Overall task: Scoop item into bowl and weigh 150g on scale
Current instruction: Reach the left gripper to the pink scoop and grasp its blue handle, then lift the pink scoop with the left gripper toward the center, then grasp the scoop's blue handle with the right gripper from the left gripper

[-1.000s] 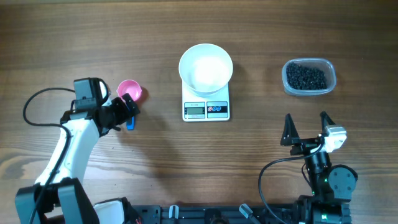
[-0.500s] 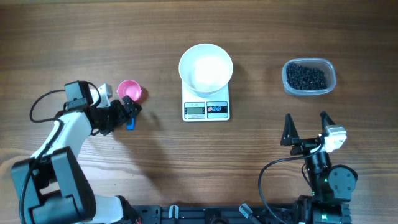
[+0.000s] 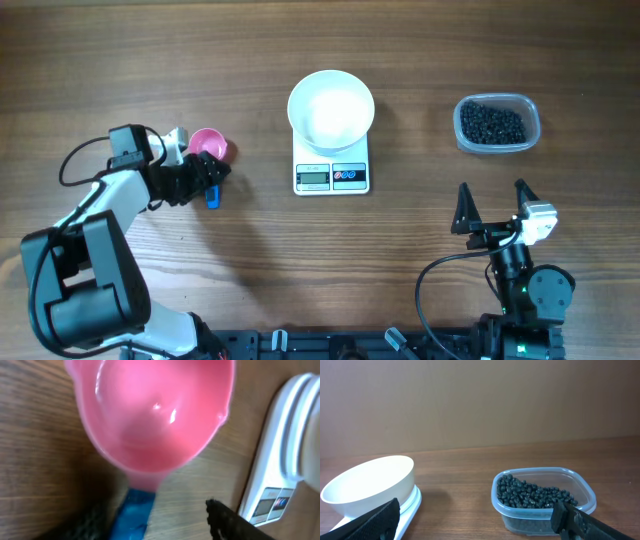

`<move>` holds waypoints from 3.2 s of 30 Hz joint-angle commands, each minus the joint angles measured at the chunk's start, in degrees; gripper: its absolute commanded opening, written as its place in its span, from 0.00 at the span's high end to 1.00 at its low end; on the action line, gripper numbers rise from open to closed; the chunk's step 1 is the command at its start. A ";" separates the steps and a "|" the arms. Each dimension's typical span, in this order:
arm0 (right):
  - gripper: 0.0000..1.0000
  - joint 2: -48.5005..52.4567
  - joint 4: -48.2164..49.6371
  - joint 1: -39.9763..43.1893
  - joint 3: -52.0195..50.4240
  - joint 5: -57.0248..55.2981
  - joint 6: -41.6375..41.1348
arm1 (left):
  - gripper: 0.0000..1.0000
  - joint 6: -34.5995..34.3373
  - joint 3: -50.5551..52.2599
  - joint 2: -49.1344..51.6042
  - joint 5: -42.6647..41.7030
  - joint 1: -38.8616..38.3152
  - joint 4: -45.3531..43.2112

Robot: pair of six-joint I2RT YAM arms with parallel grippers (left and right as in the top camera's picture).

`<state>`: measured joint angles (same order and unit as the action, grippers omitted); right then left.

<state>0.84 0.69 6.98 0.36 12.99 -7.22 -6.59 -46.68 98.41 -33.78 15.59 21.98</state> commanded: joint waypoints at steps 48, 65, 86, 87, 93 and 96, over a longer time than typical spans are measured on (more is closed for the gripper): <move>0.00 -0.42 21.94 -0.17 -0.04 4.79 -27.21 | 0.96 -49.81 0.48 -28.35 -23.02 -14.27 -49.68; 0.07 40.28 41.64 -0.83 25.16 27.63 -63.01 | 0.96 -43.12 0.48 -28.28 -3.10 -35.63 -61.35; 0.32 76.11 65.66 -29.22 38.32 21.70 -78.29 | 0.96 -57.33 0.48 -28.28 3.87 -39.26 -62.05; 0.36 76.11 65.68 -29.22 38.32 21.73 -78.31 | 0.96 -57.33 0.48 -28.28 3.85 -39.82 -62.05; 0.55 76.11 65.68 -29.27 38.32 21.77 -78.49 | 0.96 -57.31 0.48 -28.28 3.93 -40.41 -61.61; 0.58 76.11 65.68 -29.27 38.32 24.17 -79.93 | 0.96 -57.31 0.48 -28.28 5.03 -40.41 -61.61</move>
<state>76.29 66.06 -22.09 37.12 35.55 -86.17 -63.57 -45.91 70.54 -29.98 -24.64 -39.44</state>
